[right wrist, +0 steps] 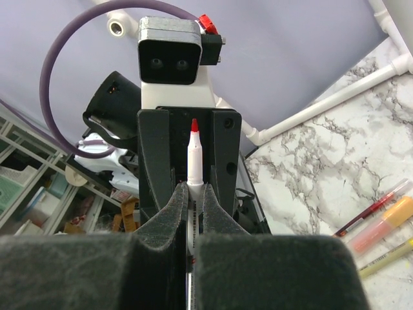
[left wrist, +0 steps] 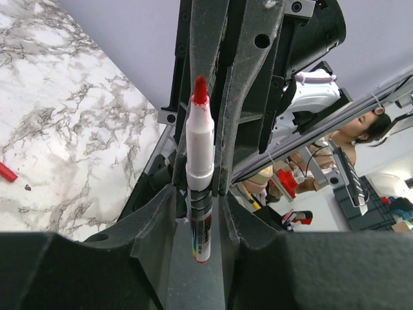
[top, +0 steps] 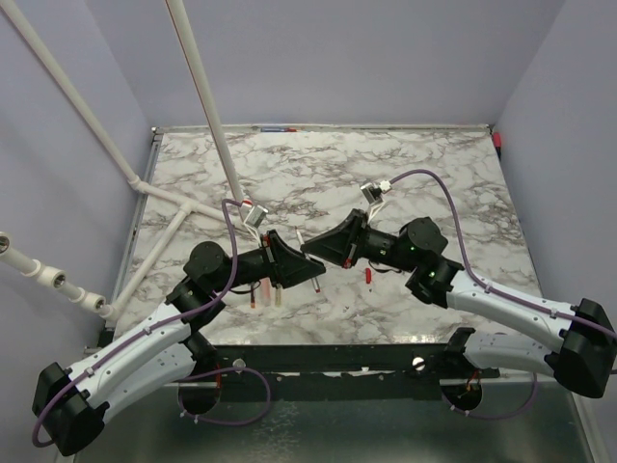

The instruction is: Insert the pens into the pen caps

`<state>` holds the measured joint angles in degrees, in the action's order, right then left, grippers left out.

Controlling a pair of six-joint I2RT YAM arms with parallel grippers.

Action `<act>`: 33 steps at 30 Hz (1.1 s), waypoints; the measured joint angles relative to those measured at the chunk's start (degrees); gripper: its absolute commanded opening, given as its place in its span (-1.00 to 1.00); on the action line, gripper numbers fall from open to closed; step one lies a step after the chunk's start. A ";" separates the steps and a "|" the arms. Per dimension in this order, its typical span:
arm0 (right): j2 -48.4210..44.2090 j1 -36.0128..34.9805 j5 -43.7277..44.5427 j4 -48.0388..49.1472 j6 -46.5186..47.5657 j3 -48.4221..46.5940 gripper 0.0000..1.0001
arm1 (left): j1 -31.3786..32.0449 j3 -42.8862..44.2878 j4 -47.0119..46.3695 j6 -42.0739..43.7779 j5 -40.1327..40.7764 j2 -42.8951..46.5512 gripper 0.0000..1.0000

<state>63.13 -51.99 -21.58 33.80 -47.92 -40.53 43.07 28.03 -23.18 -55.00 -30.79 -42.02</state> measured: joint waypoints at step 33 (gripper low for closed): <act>-3.87 -1.22 5.62 -13.31 8.20 -1.86 -0.14 | 0.02 -1.79 7.85 6.40 0.09 -0.68 -1.00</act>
<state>59.27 -53.21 -15.97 20.49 -39.72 -42.39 43.09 26.24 -15.33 -48.60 -30.70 -42.70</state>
